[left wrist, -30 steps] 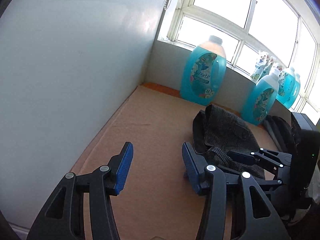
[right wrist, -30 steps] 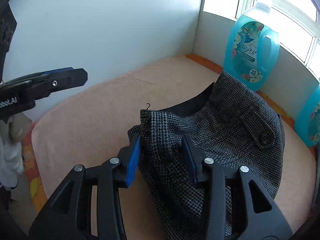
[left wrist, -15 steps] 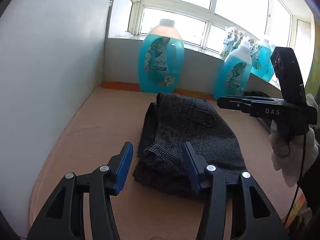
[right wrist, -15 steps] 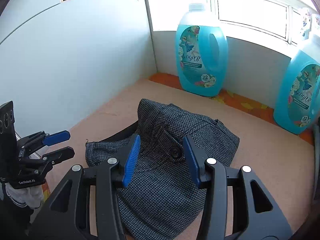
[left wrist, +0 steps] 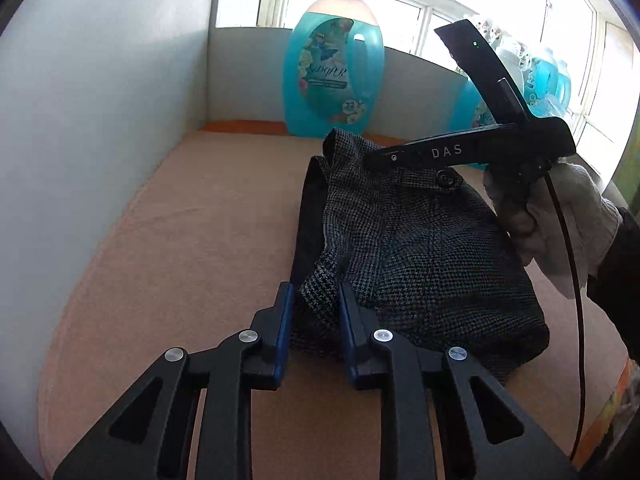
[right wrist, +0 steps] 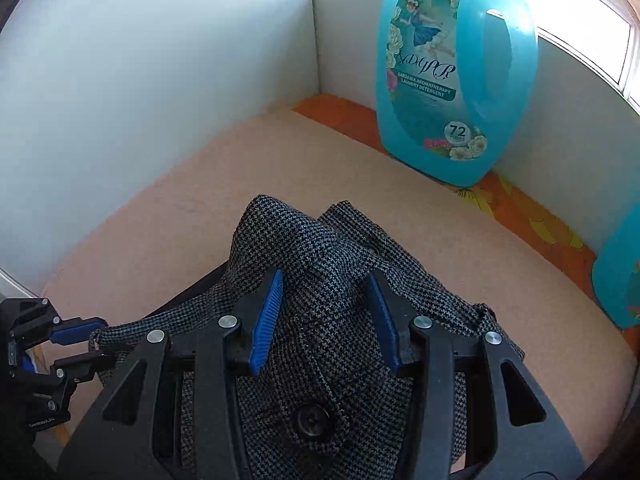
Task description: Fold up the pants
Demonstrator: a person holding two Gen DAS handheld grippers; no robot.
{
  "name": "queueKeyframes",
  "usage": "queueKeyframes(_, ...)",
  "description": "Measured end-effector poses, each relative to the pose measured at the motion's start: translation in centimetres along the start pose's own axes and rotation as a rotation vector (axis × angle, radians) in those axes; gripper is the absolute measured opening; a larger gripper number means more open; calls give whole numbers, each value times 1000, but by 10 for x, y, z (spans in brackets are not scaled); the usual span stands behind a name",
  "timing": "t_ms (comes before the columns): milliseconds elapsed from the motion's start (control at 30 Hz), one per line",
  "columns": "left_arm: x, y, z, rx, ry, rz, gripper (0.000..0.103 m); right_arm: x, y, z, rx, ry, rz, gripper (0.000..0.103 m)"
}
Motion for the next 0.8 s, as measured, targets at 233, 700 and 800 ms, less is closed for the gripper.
queueKeyframes(233, 7, 4, -9, -18, -40, -14, 20, -6, 18, 5, 23, 0, 23, 47)
queueKeyframes(700, 10, -18, -22, 63, -200, -26, 66, 51, -81, 73, 14, 271, 181, 70)
queueKeyframes(800, 12, -9, -18, 109, -265, -90, 72, 70, -82, 96, -24, 381, 183, 70)
Point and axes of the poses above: each gripper's, at about its wrist camera, not at the fingertips, and y roughly the way its jaws point, z to its right, x to its underside, the point moved 8 cm from there along y, roughly the way its jaws point, and after that the axes turned 13 degrees about -x, right-handed, at the moved point
